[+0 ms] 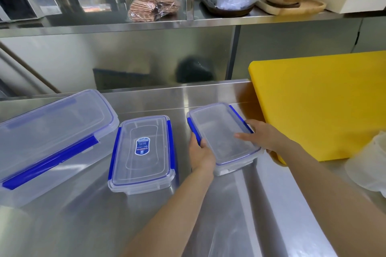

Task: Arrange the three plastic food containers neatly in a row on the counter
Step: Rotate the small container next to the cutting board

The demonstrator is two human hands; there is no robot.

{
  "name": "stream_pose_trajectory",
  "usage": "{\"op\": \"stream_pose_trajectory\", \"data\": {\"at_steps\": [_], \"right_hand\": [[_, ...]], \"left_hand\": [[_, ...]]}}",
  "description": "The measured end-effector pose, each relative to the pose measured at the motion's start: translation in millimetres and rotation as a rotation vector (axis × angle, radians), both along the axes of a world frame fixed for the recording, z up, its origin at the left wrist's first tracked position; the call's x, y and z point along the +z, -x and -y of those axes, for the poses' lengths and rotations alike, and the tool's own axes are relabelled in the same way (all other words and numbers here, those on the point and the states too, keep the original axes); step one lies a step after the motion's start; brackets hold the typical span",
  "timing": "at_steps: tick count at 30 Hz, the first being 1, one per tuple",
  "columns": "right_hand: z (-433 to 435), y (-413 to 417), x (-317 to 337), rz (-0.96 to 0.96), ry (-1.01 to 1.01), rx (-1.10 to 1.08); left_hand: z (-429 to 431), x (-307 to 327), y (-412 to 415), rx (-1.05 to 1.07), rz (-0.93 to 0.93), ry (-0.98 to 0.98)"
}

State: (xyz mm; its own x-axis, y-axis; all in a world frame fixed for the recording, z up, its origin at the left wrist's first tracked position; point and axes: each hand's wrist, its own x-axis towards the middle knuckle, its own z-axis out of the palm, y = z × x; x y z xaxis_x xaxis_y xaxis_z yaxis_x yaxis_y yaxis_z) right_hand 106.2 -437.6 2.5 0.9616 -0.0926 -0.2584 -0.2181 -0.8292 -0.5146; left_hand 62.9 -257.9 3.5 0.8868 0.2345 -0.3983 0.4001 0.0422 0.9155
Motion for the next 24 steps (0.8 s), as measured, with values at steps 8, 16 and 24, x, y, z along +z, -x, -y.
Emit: {"op": "stream_pose_trajectory", "data": {"at_steps": [8,16,24], "right_hand": [[5.9,12.8,3.2,-0.027,-0.085,-0.021],[-14.4,9.3,24.0,0.223,0.187,-0.098],[-142.8,8.4,67.7,0.393,-0.261,-0.005]], "left_hand": [[2.2,3.7,-0.2,-0.093,-0.024,-0.095],[-18.7,29.5,5.5,-0.158,0.136,-0.176],[-109.5,84.2,8.3,-0.193,0.377,-0.607]]}}
